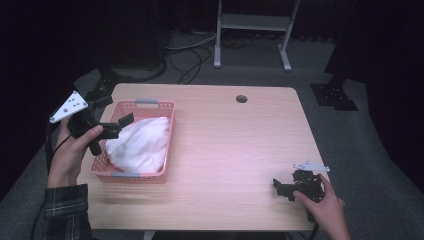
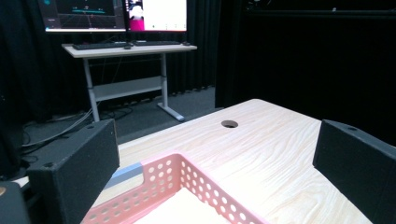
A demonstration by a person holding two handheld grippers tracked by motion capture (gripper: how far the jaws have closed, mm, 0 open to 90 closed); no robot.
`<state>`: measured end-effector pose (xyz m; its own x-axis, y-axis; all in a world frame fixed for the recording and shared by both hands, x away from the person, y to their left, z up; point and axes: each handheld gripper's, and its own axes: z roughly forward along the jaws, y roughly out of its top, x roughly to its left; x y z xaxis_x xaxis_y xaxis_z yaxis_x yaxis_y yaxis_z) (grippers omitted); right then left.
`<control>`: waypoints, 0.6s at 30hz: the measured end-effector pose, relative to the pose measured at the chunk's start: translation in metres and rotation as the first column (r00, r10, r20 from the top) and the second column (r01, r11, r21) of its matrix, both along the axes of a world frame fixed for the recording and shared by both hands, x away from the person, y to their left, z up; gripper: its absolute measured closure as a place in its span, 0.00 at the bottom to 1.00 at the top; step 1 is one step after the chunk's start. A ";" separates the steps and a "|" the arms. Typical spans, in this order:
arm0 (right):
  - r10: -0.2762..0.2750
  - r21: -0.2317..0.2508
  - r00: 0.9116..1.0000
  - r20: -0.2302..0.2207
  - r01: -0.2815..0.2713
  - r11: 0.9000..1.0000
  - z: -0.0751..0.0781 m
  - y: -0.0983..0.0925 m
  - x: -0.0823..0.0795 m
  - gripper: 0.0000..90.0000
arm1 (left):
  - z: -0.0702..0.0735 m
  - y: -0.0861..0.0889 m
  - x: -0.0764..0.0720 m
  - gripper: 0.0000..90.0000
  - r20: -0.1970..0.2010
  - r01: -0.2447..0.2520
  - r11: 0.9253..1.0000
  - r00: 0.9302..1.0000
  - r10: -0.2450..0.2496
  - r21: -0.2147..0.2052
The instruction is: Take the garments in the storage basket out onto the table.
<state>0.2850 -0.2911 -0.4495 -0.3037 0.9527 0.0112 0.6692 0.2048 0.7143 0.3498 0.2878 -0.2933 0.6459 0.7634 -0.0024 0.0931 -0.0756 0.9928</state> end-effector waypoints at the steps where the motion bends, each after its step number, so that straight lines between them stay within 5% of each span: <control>1: 0.000 0.000 1.000 0.000 0.000 1.000 0.000 0.000 0.000 0.00 | 0.000 0.000 0.000 0.00 -0.002 -0.004 1.000 1.000 0.004 0.001; 18: 0.000 0.000 1.000 0.000 0.000 1.000 0.000 0.000 0.000 0.00 | -0.003 -0.003 0.002 0.00 -0.034 -0.019 0.998 0.999 0.021 0.061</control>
<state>0.2851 -0.2911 -0.4495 -0.3037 0.9527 0.0114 0.6689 0.2047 0.7146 0.3519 0.2852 -0.2961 0.6309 0.7755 0.0221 0.1295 -0.1334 0.9826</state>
